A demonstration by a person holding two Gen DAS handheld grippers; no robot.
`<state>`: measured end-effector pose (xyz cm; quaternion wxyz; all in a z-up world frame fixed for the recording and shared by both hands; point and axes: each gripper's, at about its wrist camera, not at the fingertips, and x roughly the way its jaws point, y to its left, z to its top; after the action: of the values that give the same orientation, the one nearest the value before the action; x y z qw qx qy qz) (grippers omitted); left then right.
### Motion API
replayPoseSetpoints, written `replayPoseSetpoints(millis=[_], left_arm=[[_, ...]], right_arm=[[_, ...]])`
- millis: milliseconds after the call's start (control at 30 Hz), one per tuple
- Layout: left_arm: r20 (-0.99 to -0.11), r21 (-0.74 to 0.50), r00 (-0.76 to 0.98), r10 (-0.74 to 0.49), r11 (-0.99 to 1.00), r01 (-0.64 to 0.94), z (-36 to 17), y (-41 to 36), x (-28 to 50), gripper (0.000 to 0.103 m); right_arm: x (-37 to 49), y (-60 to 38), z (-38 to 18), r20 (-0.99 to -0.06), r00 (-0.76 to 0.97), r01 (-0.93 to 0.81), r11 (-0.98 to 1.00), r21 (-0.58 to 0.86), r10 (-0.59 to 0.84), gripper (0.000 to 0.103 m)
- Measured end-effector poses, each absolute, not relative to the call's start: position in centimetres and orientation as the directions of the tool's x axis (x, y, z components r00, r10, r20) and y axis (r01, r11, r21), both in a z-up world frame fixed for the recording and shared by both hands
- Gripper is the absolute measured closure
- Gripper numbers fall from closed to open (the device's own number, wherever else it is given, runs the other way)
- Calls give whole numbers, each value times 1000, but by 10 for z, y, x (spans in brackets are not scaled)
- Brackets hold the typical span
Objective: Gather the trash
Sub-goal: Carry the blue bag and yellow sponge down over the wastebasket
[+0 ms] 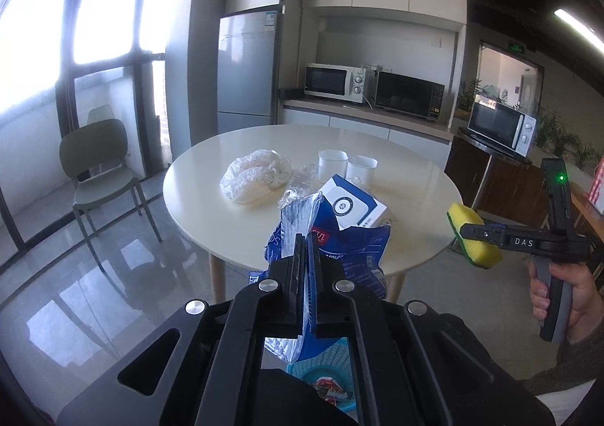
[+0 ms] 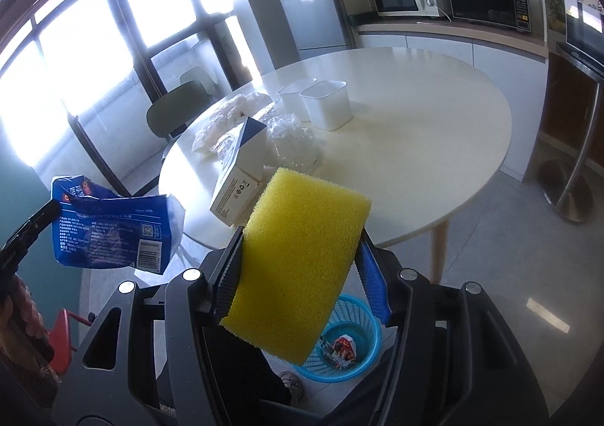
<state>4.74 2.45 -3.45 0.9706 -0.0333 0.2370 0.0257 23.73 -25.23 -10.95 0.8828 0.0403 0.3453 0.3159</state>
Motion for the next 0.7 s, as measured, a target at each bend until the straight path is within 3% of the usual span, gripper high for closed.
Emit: replayPoseSetpoints(millis=[700], left_arm=[[-605, -53, 792, -79, 997, 59, -79, 4, 57, 102]], right_arm=[[204, -237, -160, -698, 434, -610, 756, 238, 570, 50]])
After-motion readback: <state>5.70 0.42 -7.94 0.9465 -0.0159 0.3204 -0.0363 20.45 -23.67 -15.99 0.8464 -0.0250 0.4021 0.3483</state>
